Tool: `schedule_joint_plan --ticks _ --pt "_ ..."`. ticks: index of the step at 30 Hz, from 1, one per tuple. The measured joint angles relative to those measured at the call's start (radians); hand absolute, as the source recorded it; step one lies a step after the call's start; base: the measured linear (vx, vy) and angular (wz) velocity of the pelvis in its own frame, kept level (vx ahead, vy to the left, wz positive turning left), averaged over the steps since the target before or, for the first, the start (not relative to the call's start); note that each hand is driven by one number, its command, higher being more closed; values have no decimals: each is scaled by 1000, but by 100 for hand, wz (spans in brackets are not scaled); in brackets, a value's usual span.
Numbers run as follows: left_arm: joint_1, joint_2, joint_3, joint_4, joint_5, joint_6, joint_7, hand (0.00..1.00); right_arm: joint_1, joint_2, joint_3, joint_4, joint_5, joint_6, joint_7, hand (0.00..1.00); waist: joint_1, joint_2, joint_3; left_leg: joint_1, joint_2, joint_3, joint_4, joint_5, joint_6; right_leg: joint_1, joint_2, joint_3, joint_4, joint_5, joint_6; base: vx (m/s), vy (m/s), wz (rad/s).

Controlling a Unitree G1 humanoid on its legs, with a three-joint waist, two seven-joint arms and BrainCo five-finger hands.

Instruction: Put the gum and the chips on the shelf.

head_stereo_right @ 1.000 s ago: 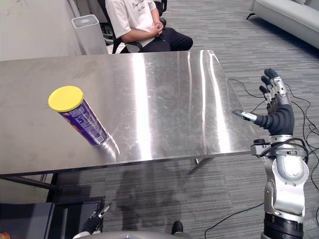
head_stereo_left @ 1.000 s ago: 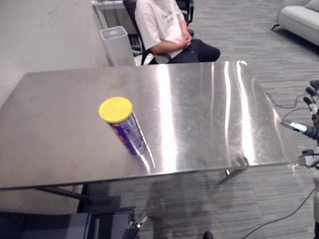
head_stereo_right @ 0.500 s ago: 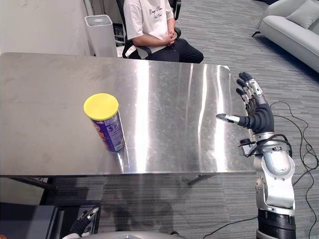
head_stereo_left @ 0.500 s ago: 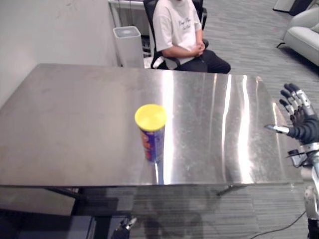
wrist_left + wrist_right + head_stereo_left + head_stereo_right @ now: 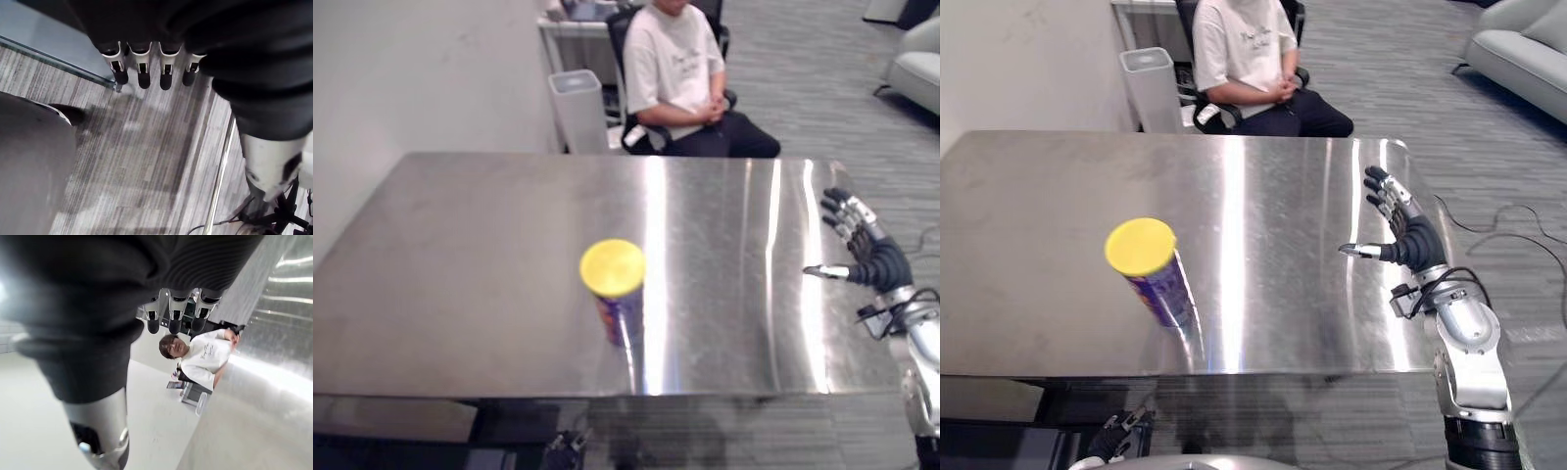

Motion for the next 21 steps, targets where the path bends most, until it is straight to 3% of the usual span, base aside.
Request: schedule_joint_plan --ticks 2,3,4,9,21 --pt "-2 27 -1 0 0 1 -4 0 0 11 25 -1 0 1 10 0 -2 -25 8 1 1 -3 19 -1 -2 -5 27 -1 -125 22 -8 28 -80 7" --pt "-5 45 -2 -1 0 1 -7 0 4 8 26 -7 0 1 17 0 -5 -68 7 7 -17 -8 33 -14 -17 -27 30 -7 -132 114 -10 78 -144 1" --pt "-8 44 -5 12 1 2 -7 0 16 3 24 -8 0 1 17 0 1 -52 -4 13 2 -8 47 -49 -30 -20 40 -13 -123 98 -7 96 -133 -6" --pt "-7 21 -3 19 1 2 -7 0 73 4 35 -6 0 9 33 0 -4 -12 3 20 18 12 41 -51 -32 -22 56 -2 -122 98 -7 18 -54 -11" --pt "-7 24 0 19 1 2 -6 0 126 32 105 -15 0 16 40 0 -1 -23 5 25 -8 12 8 -51 -30 -27 42 -6 -138 97 -8 -79 -9 0"
